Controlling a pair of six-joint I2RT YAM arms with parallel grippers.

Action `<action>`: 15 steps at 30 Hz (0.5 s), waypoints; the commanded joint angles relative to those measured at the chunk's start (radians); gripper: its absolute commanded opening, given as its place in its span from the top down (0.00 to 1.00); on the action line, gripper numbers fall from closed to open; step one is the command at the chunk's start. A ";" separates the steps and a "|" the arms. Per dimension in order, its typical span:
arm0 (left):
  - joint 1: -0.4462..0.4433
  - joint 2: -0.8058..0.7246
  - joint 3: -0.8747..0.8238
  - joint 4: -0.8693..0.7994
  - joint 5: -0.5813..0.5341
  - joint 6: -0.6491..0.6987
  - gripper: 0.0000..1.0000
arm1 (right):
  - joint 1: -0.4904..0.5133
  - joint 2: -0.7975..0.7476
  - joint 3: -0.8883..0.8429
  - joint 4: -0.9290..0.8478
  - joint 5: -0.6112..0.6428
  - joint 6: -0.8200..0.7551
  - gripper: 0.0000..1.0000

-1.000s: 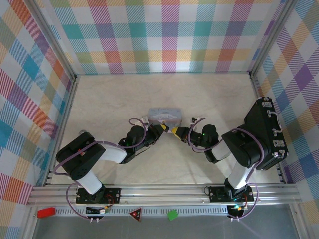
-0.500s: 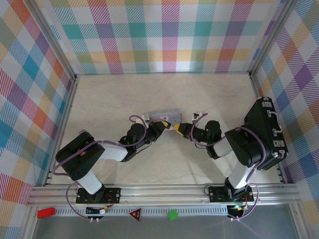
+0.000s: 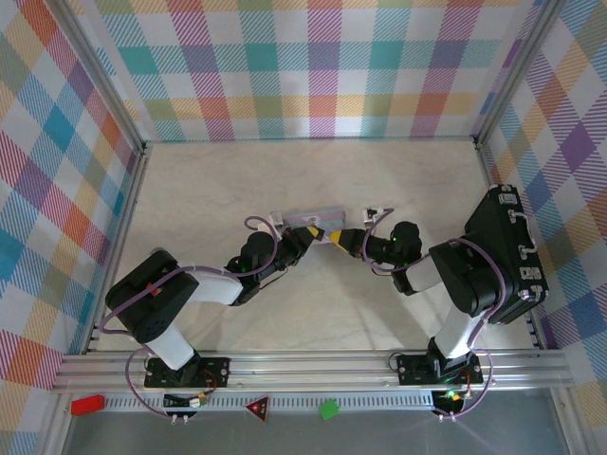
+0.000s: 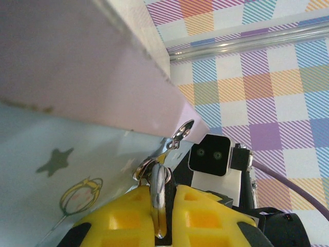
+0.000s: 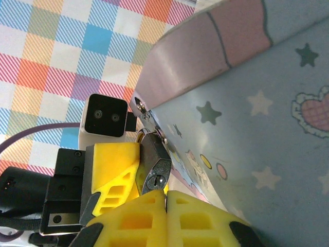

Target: Unlock a padlock with a key

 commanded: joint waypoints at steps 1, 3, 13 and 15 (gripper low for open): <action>-0.065 -0.009 0.049 0.132 0.299 -0.005 1.00 | 0.034 -0.010 0.068 0.090 -0.046 -0.087 1.00; -0.064 -0.005 0.049 0.132 0.302 -0.005 1.00 | 0.035 -0.020 0.059 0.090 -0.049 -0.110 1.00; -0.066 0.018 0.048 0.132 0.308 -0.002 1.00 | 0.029 -0.030 0.042 0.090 -0.017 -0.078 1.00; -0.069 0.025 0.050 0.126 0.310 0.004 1.00 | 0.029 -0.044 0.048 0.090 -0.012 -0.025 1.00</action>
